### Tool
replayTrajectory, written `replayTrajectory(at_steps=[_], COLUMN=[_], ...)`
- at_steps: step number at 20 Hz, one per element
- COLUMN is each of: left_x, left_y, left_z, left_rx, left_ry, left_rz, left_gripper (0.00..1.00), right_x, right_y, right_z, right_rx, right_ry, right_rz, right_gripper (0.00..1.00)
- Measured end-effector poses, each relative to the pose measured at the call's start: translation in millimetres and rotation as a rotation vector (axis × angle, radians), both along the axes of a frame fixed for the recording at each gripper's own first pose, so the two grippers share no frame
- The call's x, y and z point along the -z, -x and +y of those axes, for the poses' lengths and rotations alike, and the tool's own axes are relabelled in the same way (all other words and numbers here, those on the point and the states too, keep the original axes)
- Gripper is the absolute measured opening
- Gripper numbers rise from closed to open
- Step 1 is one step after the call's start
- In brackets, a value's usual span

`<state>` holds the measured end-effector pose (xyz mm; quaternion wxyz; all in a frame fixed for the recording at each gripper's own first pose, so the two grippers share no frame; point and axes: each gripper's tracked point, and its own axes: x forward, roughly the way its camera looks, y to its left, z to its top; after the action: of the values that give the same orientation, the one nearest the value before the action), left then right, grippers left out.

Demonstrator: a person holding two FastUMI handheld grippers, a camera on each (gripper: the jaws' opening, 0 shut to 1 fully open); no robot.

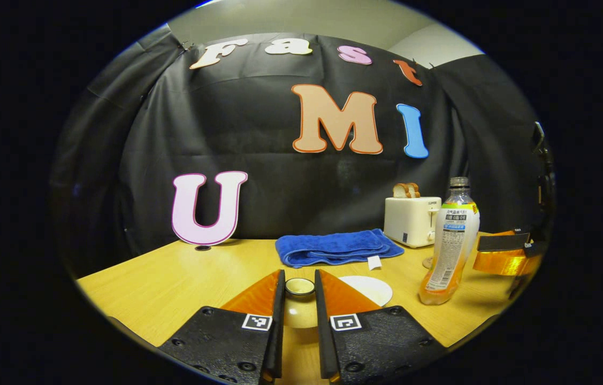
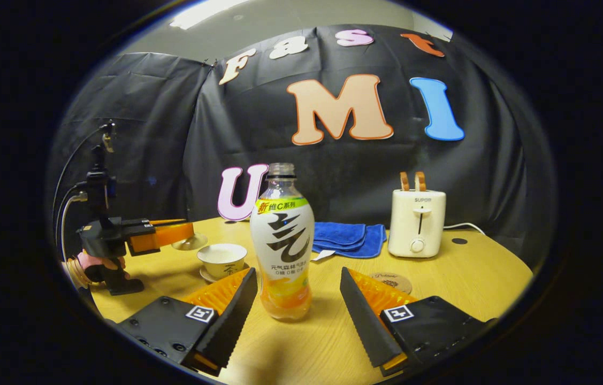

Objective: Open the teacup lid with one hand, grasp the water bottle and pour water into the teacup with the other hand; after pouring, place the water bottle on the coaster and then close the teacup lid.

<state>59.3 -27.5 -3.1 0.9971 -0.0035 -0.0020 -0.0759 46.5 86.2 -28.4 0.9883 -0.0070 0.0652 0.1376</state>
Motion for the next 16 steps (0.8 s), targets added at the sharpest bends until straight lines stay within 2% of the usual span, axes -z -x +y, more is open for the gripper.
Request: replayTrajectory(at_steps=[1, 2, 6, 14, 16], left_x=[-0.2, 0.0, 0.7, 0.5, 0.6], left_y=[1.6, 2.9, 5.2, 11.9, 14.2], left_z=[3.6, 6.8, 20.6, 55.8, 61.4], left_rx=[-0.007, -0.011, -0.037, -0.109, -0.12], left_ry=[-0.001, -0.001, -0.003, -0.005, -0.006], left_rz=[0.0, -0.001, 0.0, 0.001, 0.0], left_gripper=[0.25, 0.25, 0.25, 0.25, 0.25], right_x=[2.1, 3.6, 9.9, 26.2, 26.2], right_y=[-4.3, -8.4, -21.7, -49.2, -52.9], right_z=[2.2, 3.7, 15.3, 22.4, 22.3], right_rx=[-0.003, -0.005, 0.001, 0.08, 0.096], right_ry=[0.004, 0.006, 0.019, 0.05, 0.055], right_rz=[0.017, 0.032, 0.058, 0.134, 0.137], right_gripper=[0.96, 0.99, 0.98, 0.96, 0.8])
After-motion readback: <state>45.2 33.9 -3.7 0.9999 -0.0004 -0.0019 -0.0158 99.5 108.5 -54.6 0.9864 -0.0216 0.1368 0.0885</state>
